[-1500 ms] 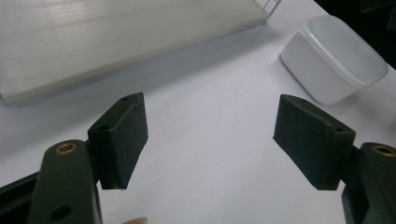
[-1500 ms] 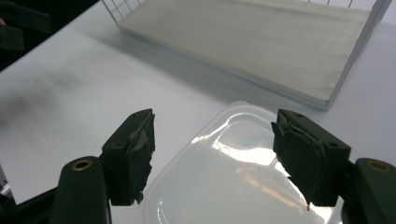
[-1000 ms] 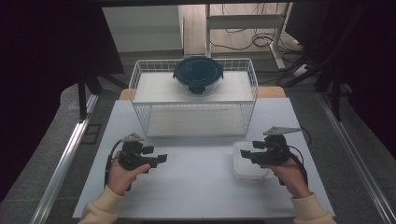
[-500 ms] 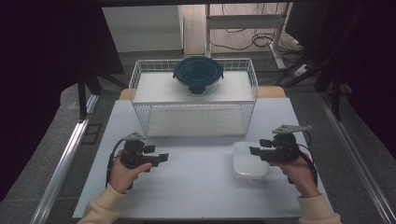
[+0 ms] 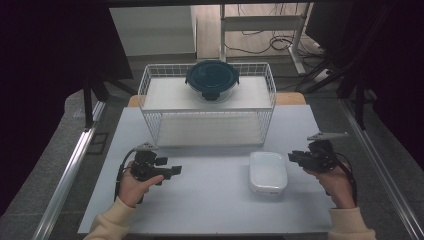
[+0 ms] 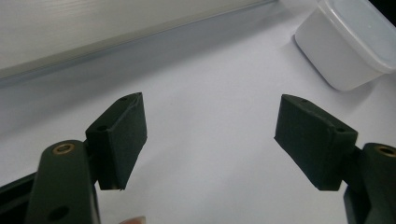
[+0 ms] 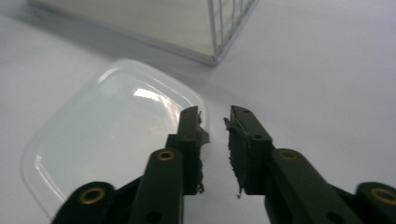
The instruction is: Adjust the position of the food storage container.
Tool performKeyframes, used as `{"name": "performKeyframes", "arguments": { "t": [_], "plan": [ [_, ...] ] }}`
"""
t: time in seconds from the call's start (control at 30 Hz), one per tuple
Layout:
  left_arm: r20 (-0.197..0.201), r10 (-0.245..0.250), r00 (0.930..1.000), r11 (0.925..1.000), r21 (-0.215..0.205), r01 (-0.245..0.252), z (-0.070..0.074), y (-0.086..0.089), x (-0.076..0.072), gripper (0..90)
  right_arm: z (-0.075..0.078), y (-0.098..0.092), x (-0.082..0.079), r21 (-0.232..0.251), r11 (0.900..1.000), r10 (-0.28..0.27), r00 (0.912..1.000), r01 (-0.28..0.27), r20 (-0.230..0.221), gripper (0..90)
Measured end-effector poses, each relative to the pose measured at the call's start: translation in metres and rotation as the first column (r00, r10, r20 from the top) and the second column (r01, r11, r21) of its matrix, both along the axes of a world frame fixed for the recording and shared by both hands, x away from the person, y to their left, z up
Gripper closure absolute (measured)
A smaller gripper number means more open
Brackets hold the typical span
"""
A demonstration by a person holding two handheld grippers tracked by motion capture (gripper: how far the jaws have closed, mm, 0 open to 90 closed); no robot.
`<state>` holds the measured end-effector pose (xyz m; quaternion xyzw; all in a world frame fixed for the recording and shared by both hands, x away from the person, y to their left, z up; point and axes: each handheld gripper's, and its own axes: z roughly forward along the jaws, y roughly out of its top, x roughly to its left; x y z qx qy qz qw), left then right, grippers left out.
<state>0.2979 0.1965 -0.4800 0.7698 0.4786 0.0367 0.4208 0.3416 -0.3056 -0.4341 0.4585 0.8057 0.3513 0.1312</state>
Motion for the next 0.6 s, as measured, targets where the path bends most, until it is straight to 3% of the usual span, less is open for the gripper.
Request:
{"name": "performKeyframes", "arguments": {
  "t": [0.17,0.2,0.37,0.6],
  "plan": [
    [-0.003,-0.003,1.0,1.0,0.006,0.003,-0.001,-0.001,0.0,24.5,-0.007,-0.004,0.002,-0.041,0.999,-0.009,0.9997,0.008,-0.024,82.4],
    [-0.002,-0.005,1.0,1.0,0.005,0.005,-0.001,-0.001,0.0,24.6,-0.01,-0.004,0.003,-0.066,0.998,-0.002,0.9992,-0.001,-0.039,86.3],
    [-0.006,-0.008,0.9999,0.9999,0.008,0.008,-0.001,-0.002,0.0,24.5,-0.015,-0.004,0.001,-0.095,0.995,0.029,0.9975,-0.035,-0.064,88.8],
    [-0.018,-0.012,0.9998,0.9999,-0.008,0.012,-0.002,-0.004,0.001,24.5,-0.026,0.002,-0.022,-0.141,0.984,0.089,0.989,-0.105,-0.118,88.9]
  ]
}}
